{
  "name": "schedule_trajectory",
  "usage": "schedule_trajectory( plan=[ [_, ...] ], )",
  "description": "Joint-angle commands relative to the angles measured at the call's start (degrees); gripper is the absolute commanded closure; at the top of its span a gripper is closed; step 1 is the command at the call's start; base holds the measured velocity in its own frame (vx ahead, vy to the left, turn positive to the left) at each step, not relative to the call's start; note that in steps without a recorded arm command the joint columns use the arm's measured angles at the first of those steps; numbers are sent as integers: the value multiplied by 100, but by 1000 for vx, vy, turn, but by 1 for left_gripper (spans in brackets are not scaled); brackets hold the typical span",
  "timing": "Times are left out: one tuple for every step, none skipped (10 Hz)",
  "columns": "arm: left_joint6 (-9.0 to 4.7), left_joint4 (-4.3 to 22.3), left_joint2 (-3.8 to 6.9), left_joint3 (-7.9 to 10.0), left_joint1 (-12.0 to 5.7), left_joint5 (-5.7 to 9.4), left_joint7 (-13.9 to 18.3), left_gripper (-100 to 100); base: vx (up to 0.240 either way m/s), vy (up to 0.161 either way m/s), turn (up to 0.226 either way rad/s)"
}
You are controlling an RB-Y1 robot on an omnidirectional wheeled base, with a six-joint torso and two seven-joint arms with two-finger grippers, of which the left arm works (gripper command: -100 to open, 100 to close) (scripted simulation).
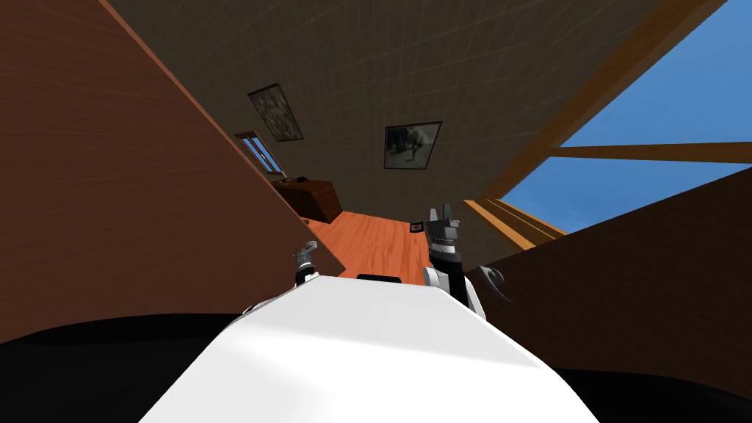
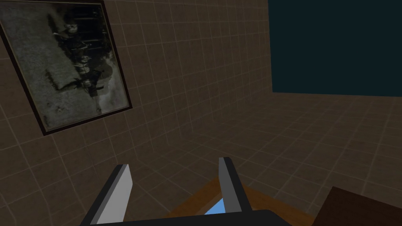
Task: Push the door open
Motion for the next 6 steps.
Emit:
schedule_trajectory(
  plan=[
    [-60,160,99,80,-35,4,51,100,161,-24,55],
    [-70,182,116,104,-32,5,66,100,194,-29,71],
    [-81,207,133,130,-28,6,82,100,204,-12,70],
    [-78,250,118,114,-18,7,69,100,86,5,46],
    [-101,296,156,223,-2,89,38,100,137,49,44],
    [-104,305,161,249,1,110,26,100,187,42,27]
  ],
)
